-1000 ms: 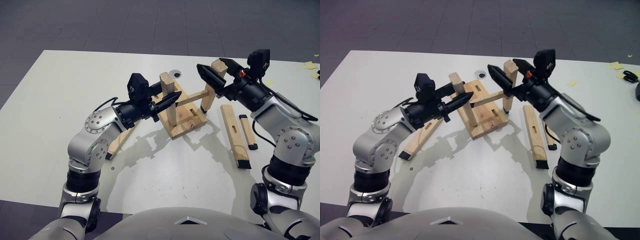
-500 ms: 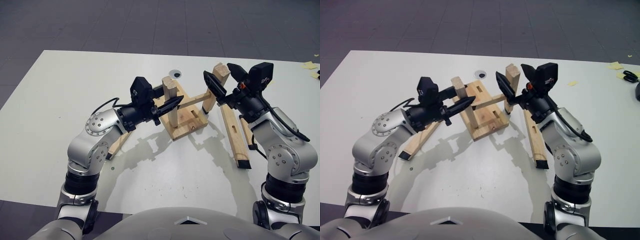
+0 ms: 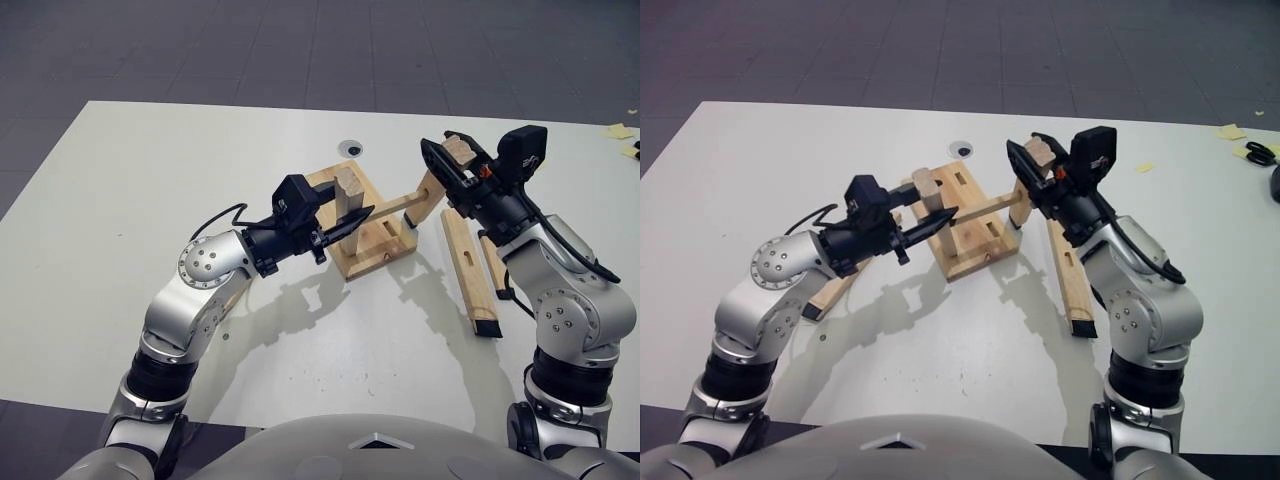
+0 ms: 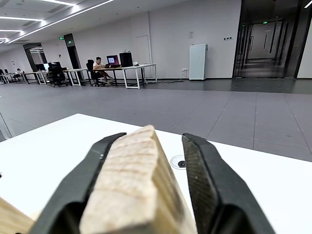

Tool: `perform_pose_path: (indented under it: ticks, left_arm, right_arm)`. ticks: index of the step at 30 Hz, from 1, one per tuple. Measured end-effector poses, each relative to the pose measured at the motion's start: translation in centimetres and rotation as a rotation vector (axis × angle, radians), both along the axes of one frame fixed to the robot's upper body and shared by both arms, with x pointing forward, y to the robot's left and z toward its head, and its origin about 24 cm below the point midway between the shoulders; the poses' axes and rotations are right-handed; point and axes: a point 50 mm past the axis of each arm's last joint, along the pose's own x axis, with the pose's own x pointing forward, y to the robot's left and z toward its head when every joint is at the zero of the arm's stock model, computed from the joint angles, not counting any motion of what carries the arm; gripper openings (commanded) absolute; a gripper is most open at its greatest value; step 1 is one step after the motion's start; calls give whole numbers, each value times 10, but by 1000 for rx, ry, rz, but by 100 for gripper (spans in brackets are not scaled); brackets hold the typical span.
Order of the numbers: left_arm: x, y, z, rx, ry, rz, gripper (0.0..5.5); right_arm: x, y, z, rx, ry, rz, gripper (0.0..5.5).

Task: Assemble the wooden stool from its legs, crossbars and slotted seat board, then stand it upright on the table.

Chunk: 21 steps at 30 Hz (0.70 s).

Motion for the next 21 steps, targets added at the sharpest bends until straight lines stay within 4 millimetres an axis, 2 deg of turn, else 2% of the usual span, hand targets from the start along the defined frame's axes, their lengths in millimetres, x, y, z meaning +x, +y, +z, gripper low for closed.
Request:
perform_pose_path:
  ticks: [4,14,21]
  left_arm:
    - [-1,1,-2,0,-3,2,206]
    - [-2,2,-2,8,-15,-1,205]
    - [-1,2,-2,2,-16,12,205]
  right_arm:
    - [1,-4,2,-16,-9,-24,123]
    - [8,-3,9,-31,-39,-28,117]
    - [4,2,18,-64,-55,10,115]
